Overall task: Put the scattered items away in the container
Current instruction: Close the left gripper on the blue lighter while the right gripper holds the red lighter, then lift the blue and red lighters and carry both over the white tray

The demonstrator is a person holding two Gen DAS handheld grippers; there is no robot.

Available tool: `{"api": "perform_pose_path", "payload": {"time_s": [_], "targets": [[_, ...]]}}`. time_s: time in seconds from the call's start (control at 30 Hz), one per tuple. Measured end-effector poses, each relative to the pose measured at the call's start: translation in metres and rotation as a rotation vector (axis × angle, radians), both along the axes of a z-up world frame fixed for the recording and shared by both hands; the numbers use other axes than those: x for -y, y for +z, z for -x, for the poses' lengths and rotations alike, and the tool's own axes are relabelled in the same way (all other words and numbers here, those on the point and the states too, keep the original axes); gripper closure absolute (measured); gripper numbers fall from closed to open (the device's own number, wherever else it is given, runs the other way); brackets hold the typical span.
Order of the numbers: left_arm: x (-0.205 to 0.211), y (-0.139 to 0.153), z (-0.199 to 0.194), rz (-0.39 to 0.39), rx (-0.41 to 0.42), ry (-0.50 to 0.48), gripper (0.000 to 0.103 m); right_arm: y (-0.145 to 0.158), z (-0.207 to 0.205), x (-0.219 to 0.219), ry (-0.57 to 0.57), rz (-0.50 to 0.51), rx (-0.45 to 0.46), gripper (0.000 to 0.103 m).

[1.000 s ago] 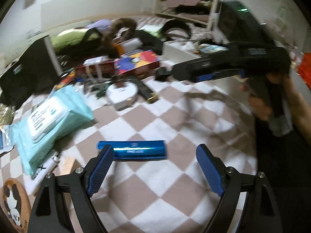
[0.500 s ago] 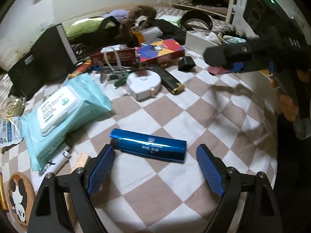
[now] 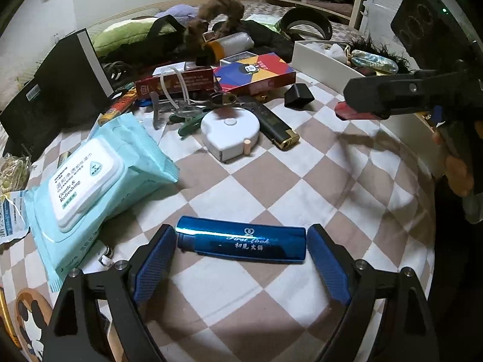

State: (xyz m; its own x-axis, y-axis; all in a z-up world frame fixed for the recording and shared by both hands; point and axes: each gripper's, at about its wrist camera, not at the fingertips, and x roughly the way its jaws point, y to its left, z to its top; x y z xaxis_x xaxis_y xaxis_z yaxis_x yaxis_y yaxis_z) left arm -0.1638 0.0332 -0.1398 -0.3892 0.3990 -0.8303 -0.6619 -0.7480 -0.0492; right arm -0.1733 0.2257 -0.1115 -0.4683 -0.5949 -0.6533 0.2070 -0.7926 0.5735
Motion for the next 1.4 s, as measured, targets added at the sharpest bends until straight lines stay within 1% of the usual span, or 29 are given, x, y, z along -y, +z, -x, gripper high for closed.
{"api": "perform_pose_path", "payload": {"time_s": [0.37, 0.4, 0.43, 0.7, 0.83, 0.97, 1.07, 1.2, 1.3, 1.4], "targets": [[-0.008, -0.001, -0.009, 0.059, -0.065, -0.006, 0.014, -0.001, 0.0, 0.002, 0.005, -0.005, 0.002, 0.021], [-0.009, -0.001, -0.009, 0.058, -0.067, -0.008, 0.019, -0.001, 0.0, 0.002, 0.003, -0.01, 0.001, 0.021], [-0.009, 0.0, -0.01, 0.056, -0.068, -0.011, 0.019, -0.001, 0.0, 0.002, 0.001, -0.015, 0.001, 0.021], [-0.012, 0.005, -0.019, 0.071, -0.118, 0.013, 0.019, 0.002, -0.004, -0.002, -0.021, -0.025, -0.012, 0.021], [-0.014, 0.008, -0.024, 0.079, -0.144, 0.027, 0.019, 0.006, -0.007, -0.005, -0.039, -0.03, -0.036, 0.021], [-0.015, 0.016, -0.028, 0.041, -0.164, 0.061, 0.019, 0.014, -0.013, -0.007, -0.044, -0.017, -0.09, 0.021], [-0.014, 0.024, -0.03, -0.022, -0.162, 0.092, 0.019, 0.021, -0.019, -0.008, -0.046, 0.01, -0.129, 0.021], [-0.016, 0.033, -0.035, -0.09, -0.166, 0.139, 0.019, 0.029, -0.028, -0.009, -0.059, 0.015, -0.184, 0.021], [-0.019, 0.038, -0.04, -0.131, -0.169, 0.172, 0.019, 0.034, -0.033, -0.011, -0.072, 0.036, -0.199, 0.021], [-0.028, 0.038, -0.046, -0.144, -0.172, 0.177, 0.019, 0.038, -0.039, -0.014, -0.087, 0.037, -0.217, 0.021]]}}
